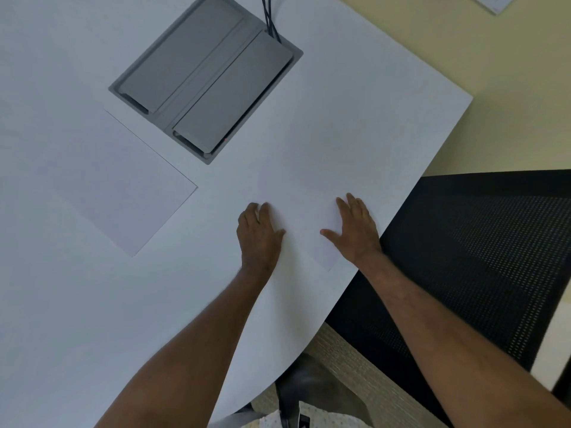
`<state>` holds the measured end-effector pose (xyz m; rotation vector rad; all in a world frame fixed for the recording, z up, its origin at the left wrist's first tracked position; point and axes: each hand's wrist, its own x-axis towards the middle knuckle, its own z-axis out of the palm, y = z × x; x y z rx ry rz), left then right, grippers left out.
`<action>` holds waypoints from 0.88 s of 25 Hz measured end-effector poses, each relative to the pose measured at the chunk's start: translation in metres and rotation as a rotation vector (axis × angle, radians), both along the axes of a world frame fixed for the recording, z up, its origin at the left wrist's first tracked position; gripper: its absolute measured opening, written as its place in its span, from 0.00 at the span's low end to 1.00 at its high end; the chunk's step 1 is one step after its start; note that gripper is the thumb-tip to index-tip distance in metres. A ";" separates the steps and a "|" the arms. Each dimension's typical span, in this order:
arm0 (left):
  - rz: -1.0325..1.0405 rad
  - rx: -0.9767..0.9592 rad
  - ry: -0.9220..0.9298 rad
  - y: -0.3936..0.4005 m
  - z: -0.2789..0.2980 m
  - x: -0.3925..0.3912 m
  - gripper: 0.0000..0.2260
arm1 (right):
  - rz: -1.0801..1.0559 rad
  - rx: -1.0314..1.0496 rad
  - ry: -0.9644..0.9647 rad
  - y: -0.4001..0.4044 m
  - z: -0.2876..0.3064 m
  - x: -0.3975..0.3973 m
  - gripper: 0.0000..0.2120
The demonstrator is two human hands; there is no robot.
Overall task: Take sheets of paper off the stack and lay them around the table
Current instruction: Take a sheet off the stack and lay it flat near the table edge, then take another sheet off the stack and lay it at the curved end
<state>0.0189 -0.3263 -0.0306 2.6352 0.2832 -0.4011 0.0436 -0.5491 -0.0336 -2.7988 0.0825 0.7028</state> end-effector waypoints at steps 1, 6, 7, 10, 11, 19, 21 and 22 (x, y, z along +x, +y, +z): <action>-0.035 0.012 0.003 -0.001 -0.001 0.000 0.31 | -0.003 0.001 0.002 -0.004 0.001 0.001 0.44; -0.066 0.041 0.009 -0.003 0.000 -0.001 0.29 | 0.016 0.010 0.005 -0.013 0.002 0.004 0.44; -0.066 0.044 0.008 -0.003 0.000 -0.001 0.29 | 0.016 0.012 0.004 -0.013 0.002 0.005 0.44; -0.066 0.043 0.017 -0.004 0.001 0.000 0.29 | 0.010 0.018 0.001 -0.013 0.002 0.005 0.44; -0.064 0.040 0.019 -0.003 0.001 0.000 0.29 | 0.009 0.021 0.003 -0.013 0.002 0.004 0.44; -0.080 0.015 0.029 0.002 0.005 0.000 0.29 | 0.014 0.009 -0.003 -0.009 0.008 0.005 0.42; -0.098 -0.030 0.021 0.010 0.008 -0.002 0.29 | -0.020 0.046 -0.081 0.000 0.012 0.004 0.37; -0.100 -0.047 0.015 0.017 0.009 -0.003 0.28 | -0.037 0.083 -0.136 0.008 0.015 0.005 0.32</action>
